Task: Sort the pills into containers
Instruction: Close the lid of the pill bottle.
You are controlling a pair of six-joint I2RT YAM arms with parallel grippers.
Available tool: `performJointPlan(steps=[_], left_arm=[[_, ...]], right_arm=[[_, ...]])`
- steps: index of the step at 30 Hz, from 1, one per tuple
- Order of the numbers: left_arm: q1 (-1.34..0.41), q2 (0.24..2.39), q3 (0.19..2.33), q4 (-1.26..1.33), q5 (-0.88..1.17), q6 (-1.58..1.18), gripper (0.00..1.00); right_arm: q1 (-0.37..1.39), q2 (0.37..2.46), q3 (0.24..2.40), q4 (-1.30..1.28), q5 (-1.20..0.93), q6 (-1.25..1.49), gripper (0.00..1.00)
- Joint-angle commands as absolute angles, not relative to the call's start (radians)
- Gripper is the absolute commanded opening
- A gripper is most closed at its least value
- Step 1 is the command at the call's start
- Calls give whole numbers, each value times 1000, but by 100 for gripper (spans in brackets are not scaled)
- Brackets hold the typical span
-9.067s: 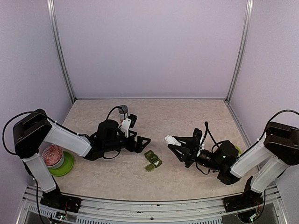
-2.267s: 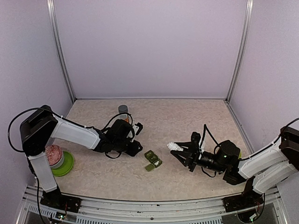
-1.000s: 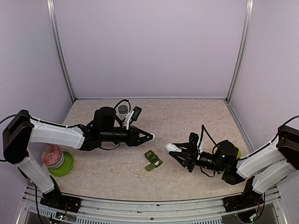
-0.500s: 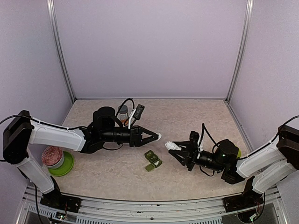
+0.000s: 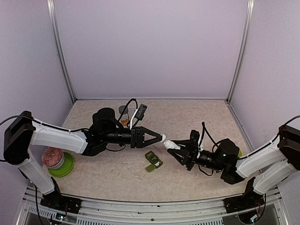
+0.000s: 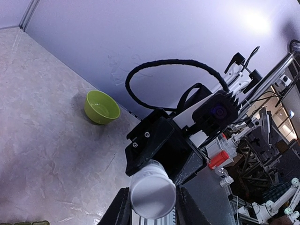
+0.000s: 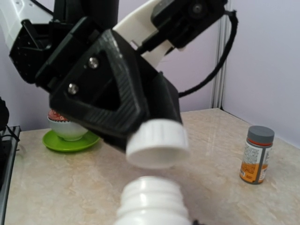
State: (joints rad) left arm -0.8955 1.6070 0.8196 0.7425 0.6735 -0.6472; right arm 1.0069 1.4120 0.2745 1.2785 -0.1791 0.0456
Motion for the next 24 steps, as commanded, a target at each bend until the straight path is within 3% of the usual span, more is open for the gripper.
performJointPlan(steps=[1,24], left_arm=[[-906,1631,818,810,701,-679,29],[-917,1670,816,848,721,-711,29]], right_arm=[[1022,1425,309,1316,-186,37,0],[1023,1432,318,1341,-194,20,0]])
